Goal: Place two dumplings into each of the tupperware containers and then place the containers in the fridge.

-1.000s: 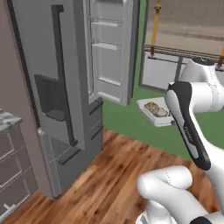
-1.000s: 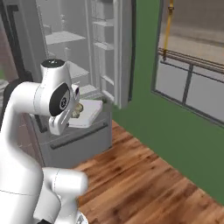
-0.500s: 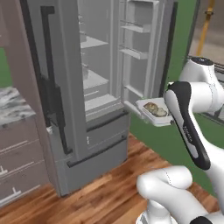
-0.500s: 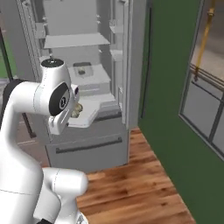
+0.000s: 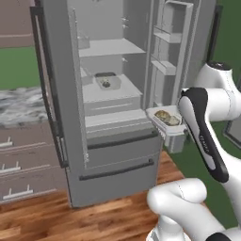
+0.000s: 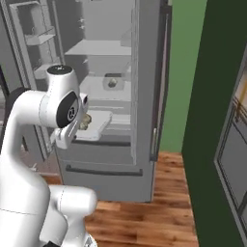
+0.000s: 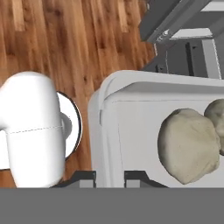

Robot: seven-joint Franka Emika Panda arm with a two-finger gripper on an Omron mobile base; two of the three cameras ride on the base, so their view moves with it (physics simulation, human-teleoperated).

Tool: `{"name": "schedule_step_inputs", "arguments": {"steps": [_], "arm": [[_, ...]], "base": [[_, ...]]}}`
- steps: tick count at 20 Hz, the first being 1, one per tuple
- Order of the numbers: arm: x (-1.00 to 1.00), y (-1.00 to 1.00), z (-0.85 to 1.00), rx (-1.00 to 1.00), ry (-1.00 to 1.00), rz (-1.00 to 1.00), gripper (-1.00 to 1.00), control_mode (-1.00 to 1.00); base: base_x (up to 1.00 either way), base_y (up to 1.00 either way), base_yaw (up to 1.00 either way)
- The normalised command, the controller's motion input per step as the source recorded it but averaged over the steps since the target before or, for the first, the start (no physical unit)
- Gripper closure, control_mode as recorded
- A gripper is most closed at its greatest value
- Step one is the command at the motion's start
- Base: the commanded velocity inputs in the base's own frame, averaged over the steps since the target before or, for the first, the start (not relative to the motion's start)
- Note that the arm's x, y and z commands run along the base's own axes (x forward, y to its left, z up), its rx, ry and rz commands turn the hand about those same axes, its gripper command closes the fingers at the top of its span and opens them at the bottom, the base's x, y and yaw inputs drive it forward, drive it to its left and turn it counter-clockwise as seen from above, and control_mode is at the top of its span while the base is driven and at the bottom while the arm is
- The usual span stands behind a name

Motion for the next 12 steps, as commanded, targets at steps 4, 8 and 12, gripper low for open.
{"name": "schedule_step_inputs", "arguments": {"steps": [4,8,12], "arm": [[0.0,0.0,0.0,0.0,0.0,0.0,1.0,1.0],[0.0,0.0,0.0,0.0,0.0,0.0,1.0,1.0],[0.0,0.0,0.0,0.0,0.0,0.0,1.0,1.0]], "base": [[0.35,0.3,0.03],[0.79,0.35,0.0],[0.71,0.49,0.01]]}}
